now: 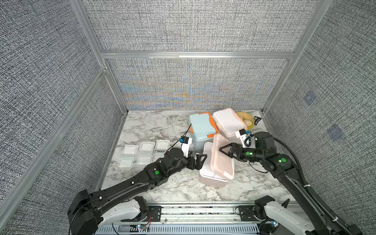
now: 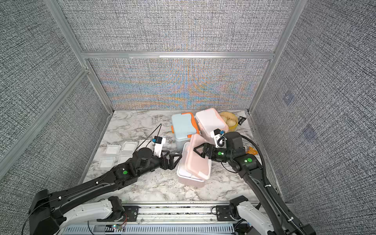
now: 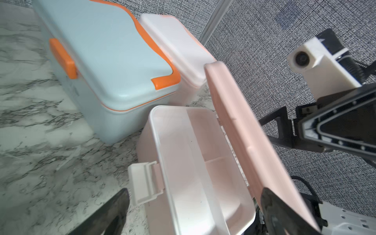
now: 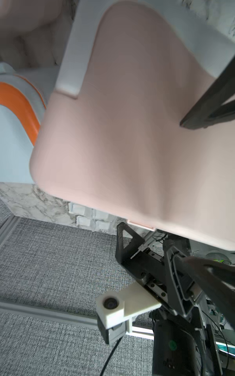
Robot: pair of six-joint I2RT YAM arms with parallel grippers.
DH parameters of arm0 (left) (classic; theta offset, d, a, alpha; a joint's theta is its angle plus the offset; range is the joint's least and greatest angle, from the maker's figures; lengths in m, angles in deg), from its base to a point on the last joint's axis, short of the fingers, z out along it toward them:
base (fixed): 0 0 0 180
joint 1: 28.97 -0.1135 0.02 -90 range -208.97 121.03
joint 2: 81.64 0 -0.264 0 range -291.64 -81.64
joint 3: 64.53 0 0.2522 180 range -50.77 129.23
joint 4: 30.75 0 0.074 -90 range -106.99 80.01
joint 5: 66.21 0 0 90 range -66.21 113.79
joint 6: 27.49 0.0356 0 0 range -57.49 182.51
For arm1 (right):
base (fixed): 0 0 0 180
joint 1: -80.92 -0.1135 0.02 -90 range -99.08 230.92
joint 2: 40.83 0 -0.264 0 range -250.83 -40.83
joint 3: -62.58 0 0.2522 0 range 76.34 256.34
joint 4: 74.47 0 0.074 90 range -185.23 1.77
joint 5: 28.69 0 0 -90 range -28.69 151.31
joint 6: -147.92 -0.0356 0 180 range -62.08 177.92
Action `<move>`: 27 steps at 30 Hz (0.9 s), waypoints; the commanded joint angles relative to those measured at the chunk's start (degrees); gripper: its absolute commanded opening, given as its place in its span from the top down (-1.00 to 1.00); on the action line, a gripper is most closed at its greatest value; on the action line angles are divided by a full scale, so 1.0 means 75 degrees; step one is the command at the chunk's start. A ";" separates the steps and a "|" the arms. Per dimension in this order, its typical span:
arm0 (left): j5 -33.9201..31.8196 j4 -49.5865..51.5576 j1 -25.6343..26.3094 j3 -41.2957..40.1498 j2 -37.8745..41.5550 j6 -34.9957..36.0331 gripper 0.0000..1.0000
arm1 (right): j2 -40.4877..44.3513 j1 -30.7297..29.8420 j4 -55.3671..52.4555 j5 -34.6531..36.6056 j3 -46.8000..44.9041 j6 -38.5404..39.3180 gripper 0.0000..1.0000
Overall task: Open first aid kits and take out gauze
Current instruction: Close the lid of the first aid kit, then adjust the first aid kit at the center of the board.
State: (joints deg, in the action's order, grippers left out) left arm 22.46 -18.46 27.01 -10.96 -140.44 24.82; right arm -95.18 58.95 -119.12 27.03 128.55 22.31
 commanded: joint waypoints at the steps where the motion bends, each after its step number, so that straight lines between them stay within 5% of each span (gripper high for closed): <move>1: 0.0012 0.0197 -0.0082 -0.0202 0.0359 0.0001 -1.00 | -0.0309 -0.0419 -0.0009 0.0549 0.0187 0.0288 -0.98; 10: 0.1216 -0.0004 -0.0115 -0.0658 0.0612 -0.0237 -1.00 | 0.0029 -0.0528 -0.1341 0.2203 0.0474 0.0836 -0.98; 20: 0.3037 -0.0824 -0.0049 -0.0971 -0.0096 -0.0691 -1.00 | 0.0474 -0.0535 -0.0878 0.2059 -0.0780 0.0717 -0.83; 27: 0.3186 -0.1546 0.0146 -0.0929 -0.0769 -0.0866 -1.00 | 0.0040 -0.0520 -0.0472 0.1969 -0.0937 0.0653 -0.60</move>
State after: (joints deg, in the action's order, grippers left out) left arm 44.50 -25.44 27.80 -18.17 -144.99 19.02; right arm -94.00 55.10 -125.48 42.53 121.34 27.60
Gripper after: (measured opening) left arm 0.997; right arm 0.806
